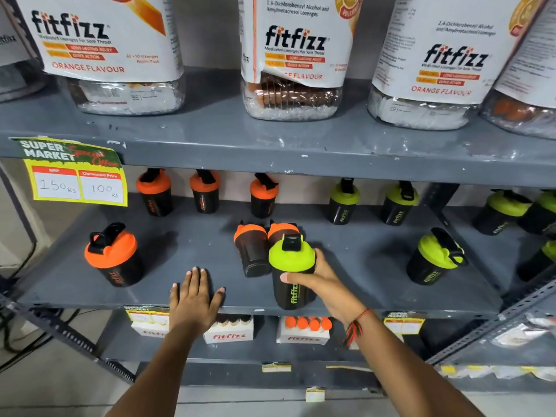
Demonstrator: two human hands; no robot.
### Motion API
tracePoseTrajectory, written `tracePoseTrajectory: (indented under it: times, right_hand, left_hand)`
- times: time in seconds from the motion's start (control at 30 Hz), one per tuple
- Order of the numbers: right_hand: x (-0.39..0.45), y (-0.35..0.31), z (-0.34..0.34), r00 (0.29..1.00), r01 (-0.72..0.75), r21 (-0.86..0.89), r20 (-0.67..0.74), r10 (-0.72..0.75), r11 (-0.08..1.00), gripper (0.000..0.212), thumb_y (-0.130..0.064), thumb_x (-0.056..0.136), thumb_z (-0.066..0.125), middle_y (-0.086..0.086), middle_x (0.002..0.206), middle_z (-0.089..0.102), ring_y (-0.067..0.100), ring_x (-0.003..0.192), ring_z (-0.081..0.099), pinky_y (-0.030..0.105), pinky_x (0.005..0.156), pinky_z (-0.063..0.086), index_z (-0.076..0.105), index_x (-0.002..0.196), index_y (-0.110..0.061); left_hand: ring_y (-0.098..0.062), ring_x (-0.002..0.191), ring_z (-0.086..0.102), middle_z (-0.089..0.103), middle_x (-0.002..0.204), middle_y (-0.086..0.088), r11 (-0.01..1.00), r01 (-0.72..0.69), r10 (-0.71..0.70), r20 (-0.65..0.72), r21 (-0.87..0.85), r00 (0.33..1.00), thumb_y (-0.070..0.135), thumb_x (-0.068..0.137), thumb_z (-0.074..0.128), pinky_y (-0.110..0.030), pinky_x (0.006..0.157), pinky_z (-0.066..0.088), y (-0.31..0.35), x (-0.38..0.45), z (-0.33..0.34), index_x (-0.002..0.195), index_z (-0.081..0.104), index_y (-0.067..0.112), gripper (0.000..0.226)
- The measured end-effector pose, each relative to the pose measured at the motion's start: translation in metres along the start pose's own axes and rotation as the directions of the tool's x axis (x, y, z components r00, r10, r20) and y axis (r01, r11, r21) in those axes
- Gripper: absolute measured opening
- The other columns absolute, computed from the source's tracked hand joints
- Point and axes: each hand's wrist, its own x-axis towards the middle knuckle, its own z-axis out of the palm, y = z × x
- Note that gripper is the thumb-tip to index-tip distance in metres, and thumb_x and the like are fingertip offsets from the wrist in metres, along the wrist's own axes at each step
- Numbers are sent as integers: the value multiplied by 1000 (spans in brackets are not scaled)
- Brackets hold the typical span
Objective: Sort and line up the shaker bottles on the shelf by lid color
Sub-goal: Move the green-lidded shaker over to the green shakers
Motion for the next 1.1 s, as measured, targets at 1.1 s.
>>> tracePoseTrajectory:
  times: [1.1]
  right_hand:
    - [-2, 20, -140, 896, 102, 5, -435, -89, 995, 93, -36, 46, 97, 6, 122, 67, 20, 113, 66, 40, 98, 53, 52, 125, -16]
  left_hand:
    - [-21, 150, -1, 3, 163, -8, 999, -32, 32, 0, -1, 999, 65, 91, 14, -41, 120, -5, -5, 14, -3, 153, 6, 13, 82]
